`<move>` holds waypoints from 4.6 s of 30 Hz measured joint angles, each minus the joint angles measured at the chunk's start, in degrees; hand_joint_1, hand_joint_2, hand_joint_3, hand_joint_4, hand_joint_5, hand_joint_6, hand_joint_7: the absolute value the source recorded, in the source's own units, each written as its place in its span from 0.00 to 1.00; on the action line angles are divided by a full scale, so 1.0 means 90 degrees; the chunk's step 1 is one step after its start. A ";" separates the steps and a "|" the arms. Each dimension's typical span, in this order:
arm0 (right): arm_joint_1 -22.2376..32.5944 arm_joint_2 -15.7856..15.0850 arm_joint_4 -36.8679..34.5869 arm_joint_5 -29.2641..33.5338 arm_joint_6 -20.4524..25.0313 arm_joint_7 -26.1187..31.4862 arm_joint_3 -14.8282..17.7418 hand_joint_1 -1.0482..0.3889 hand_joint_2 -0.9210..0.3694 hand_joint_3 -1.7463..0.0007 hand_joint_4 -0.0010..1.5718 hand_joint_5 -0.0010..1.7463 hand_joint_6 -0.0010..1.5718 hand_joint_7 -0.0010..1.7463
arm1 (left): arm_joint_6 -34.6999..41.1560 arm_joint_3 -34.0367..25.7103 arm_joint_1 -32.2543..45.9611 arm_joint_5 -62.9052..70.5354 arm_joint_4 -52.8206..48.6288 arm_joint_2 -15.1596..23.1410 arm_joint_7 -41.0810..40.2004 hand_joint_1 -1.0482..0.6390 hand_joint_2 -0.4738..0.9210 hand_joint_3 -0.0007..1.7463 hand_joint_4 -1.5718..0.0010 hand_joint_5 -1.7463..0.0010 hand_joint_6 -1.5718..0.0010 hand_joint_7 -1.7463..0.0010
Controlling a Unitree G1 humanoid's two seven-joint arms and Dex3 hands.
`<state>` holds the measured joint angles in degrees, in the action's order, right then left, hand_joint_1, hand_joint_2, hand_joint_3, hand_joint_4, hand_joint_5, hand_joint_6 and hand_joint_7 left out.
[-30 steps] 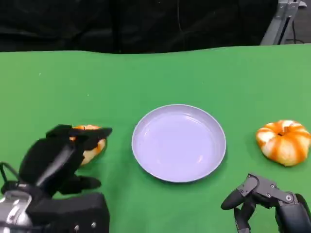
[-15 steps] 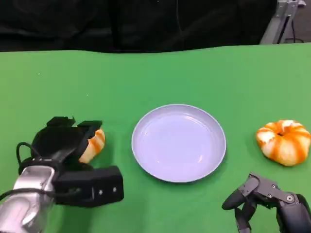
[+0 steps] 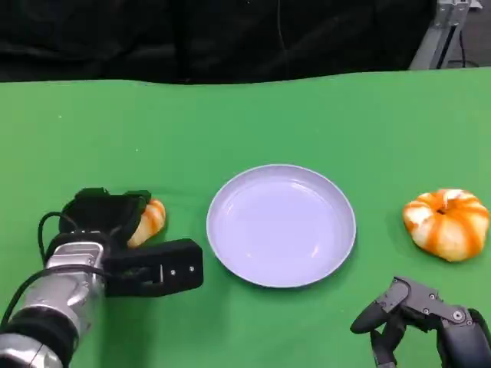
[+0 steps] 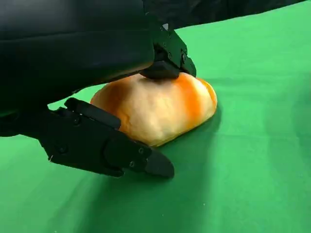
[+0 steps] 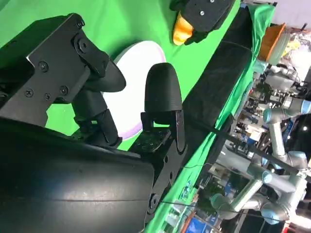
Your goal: Grasp the bread from the table and place it into the plate.
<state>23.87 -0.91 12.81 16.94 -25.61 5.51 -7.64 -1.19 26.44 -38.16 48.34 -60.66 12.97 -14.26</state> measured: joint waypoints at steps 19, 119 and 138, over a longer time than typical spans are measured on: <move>-0.0066 0.0003 -0.0016 0.0003 0.0000 0.0002 0.0002 0.79 0.46 0.25 0.52 0.95 0.52 0.71 | -0.2446 0.0095 0.0149 -0.0415 0.0176 0.0308 -0.2480 0.55 0.64 0.65 0.41 0.07 0.33 0.44; -0.0057 -0.0130 -0.0055 -0.0151 -0.0014 -0.0089 0.0059 0.78 0.44 0.26 0.51 0.96 0.51 0.71 | -0.2224 -0.2504 0.5737 -0.5939 0.7264 -0.0860 0.3059 0.61 0.63 0.80 0.48 0.00 0.51 0.09; 0.0019 -0.0184 -0.0066 -0.0269 -0.0143 -0.0138 0.0112 0.79 0.44 0.26 0.51 0.94 0.51 0.71 | -0.2983 -0.2528 0.5602 -0.5894 0.6595 -0.0904 0.3116 0.62 0.57 0.86 0.45 0.00 0.49 0.10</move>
<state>24.04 -2.57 12.22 14.52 -26.90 4.27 -6.63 -28.04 3.69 12.25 -4.70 -1.31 4.83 13.79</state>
